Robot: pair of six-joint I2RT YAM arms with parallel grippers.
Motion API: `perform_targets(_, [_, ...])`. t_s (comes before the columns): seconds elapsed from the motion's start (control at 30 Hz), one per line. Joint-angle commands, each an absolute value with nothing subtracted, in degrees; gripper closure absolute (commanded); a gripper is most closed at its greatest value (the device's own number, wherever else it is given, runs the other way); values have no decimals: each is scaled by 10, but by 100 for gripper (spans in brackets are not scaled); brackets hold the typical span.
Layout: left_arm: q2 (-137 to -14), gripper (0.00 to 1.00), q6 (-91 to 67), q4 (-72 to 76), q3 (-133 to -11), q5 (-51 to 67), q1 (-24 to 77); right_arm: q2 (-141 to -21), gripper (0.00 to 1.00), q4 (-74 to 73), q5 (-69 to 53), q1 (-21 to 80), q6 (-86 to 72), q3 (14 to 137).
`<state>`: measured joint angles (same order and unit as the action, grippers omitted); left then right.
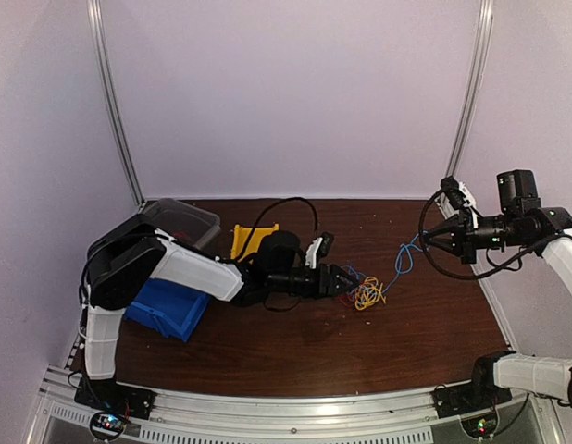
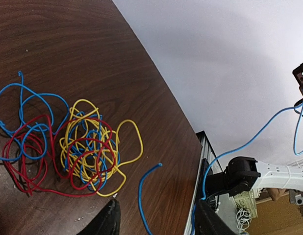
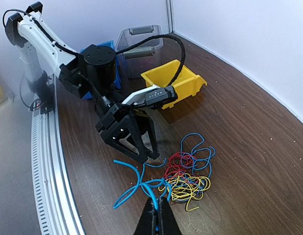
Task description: Untangle the cables
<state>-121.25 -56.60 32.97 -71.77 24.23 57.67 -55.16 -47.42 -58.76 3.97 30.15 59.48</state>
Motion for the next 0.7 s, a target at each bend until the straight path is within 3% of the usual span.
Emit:
perform_targets(0.0, [-1251, 51, -551, 357, -755, 350, 548, -542, 100, -486, -601, 47, 307, 599])
perform_targets(0.2, [-1289, 59, -581, 423, -775, 432, 547, -540, 100, -486, -599, 50, 309, 595])
perform_targets(0.47, [-1308, 47, -641, 492, -763, 435, 541, -542, 100, -494, -624, 52, 313, 607])
perform_targets(0.67, [-1314, 45, -685, 587, -752, 471, 540, -547, 100, -492, -616, 52, 313, 604])
